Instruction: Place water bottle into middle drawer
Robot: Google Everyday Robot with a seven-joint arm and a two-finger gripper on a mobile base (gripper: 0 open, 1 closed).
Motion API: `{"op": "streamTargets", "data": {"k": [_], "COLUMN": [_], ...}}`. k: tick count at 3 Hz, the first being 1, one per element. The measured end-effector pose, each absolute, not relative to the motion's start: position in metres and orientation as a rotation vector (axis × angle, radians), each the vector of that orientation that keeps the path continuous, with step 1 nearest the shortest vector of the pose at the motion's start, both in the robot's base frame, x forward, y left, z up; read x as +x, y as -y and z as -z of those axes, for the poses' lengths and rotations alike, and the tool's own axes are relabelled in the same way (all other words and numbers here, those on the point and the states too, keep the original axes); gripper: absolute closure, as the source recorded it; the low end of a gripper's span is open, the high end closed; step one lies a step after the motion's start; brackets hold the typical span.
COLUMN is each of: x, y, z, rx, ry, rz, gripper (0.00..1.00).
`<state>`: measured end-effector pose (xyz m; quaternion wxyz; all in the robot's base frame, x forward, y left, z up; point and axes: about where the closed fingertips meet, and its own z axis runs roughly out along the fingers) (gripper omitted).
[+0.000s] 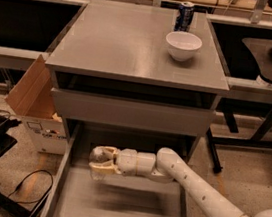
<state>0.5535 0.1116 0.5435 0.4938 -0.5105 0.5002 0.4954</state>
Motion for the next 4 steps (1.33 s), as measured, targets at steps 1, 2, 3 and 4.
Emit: {"op": "streamTargets", "data": {"k": [1, 2, 3, 4], "x": [0.552, 0.547, 0.544, 0.539], "y": [-0.111, -0.115, -0.123, -0.13], "z": [-0.526, -0.51, -0.498, -0.488], "rx": [-1.281, -1.321, -1.356, -1.367], "ry": [-1.168, -1.181, -1.206, -1.223], "rz": [-1.24, -1.275, -1.303, -1.321], "gripper": [1.0, 1.0, 1.0, 1.0]}}
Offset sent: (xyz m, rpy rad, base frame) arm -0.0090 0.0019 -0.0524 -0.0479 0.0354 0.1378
